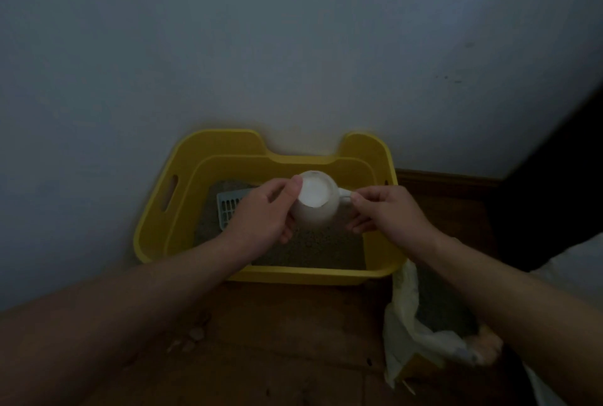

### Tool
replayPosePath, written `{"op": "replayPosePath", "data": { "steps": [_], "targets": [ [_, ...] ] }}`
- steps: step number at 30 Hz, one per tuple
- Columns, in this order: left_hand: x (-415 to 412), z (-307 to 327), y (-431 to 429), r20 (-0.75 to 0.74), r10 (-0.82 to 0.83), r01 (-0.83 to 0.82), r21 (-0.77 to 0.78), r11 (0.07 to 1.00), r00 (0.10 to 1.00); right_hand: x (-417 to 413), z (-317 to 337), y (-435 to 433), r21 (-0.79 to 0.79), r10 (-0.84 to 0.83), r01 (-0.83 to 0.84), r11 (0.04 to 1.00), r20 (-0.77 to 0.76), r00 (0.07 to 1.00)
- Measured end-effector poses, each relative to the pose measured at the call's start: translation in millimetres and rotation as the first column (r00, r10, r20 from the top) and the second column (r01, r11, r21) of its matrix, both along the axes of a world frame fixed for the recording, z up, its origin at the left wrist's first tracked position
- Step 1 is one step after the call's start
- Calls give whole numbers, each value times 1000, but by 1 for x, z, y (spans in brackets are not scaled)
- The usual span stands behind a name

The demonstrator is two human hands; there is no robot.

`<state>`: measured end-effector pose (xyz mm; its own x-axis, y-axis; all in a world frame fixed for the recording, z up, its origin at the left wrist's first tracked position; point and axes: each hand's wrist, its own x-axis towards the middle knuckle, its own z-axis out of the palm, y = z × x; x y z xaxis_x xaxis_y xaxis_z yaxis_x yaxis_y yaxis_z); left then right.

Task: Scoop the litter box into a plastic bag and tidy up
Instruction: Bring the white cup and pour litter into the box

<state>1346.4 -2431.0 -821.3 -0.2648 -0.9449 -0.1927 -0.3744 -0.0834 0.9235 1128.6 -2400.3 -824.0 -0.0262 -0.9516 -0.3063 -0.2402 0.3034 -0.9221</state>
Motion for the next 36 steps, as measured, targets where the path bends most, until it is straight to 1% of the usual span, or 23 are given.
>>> {"op": "replayPosePath", "data": {
  "steps": [3,7,9,11,14,18,21,24,26,29,36],
  "targets": [
    [-1,1,1,-6,-3,3,6,1000,1000,-3,0,1,11,-12,12,1000,49,999],
    [-3,4,4,-10,12,-12,22,1000,1000,-2,2,0,11,-68,68,998,140,988],
    [-4,4,5,-8,23,-23,31,999,1000,0,2,1,-15,-63,65,998,124,990],
    [-5,3,7,25,36,-37,30,999,999,2,2,1,-32,-57,60,998,95,994],
    [-5,2,8,36,63,-64,44,997,997,2,3,2,-58,-56,62,996,100,993],
    [-4,1,7,36,37,-40,69,997,999,1,5,5,-101,-9,15,995,56,998],
    [-4,-1,8,70,-31,29,25,999,997,3,3,6,-118,6,-3,993,25,1000],
    [-3,-1,11,115,-16,20,-40,999,993,4,3,6,-139,3,-4,990,-7,1000],
    [-3,-1,14,147,-19,36,-114,993,989,4,3,6,-138,-13,14,990,3,1000],
    [-4,1,17,150,-48,78,-198,977,987,4,7,7,-119,-28,31,992,29,999],
    [-11,5,14,134,-89,115,-201,973,987,-9,10,6,-117,-38,42,992,41,998]
  ]
}}
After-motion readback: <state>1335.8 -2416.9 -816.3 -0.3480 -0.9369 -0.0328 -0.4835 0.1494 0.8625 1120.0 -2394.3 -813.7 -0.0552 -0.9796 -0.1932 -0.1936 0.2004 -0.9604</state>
